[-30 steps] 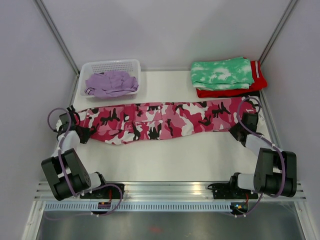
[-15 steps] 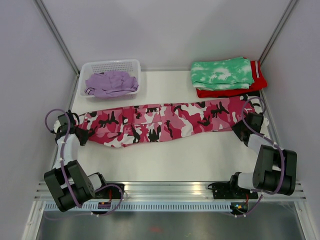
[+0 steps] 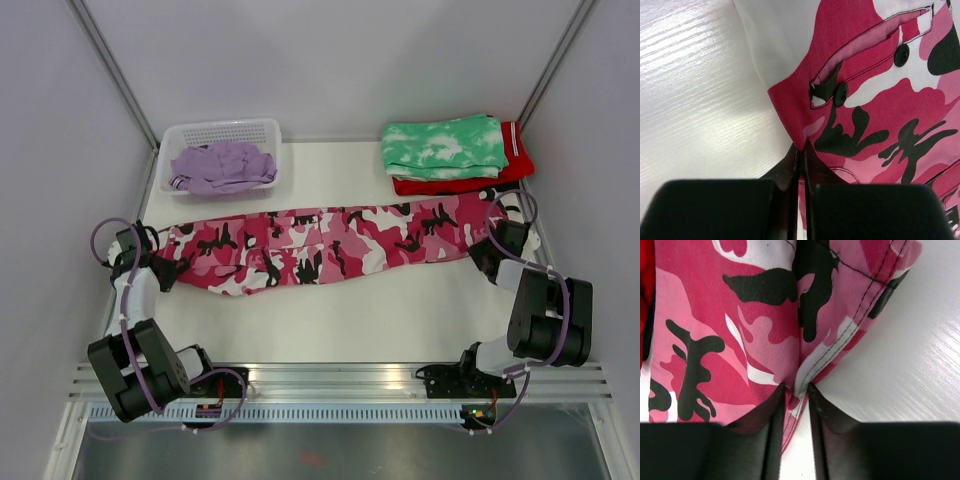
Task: Fold and stack the trousers
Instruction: Fold the trousers
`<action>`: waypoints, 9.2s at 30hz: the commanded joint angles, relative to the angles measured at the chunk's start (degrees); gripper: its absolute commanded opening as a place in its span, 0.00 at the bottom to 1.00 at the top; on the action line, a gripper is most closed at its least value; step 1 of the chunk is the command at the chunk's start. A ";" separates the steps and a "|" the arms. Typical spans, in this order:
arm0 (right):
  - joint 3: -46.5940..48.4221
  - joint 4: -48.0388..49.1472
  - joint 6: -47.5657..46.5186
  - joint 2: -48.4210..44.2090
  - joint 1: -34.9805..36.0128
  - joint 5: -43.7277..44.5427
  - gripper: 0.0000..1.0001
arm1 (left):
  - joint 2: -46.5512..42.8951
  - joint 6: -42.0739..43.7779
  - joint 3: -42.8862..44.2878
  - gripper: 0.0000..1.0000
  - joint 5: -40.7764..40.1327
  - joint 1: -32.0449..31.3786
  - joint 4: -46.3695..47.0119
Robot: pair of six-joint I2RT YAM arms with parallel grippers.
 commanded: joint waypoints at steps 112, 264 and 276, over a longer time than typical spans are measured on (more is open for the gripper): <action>27.70 -34.15 -36.11 7.55 -11.95 -9.61 0.00 | -5.10 25.63 12.80 1.00 25.14 -14.05 -1.99; 45.46 -21.59 11.00 18.43 68.66 24.48 0.00 | -17.67 23.17 5.77 1.00 18.20 -14.49 -6.91; 50.29 -21.14 7.22 26.34 69.98 13.50 0.00 | -18.02 23.00 4.98 1.00 16.44 -14.49 -6.64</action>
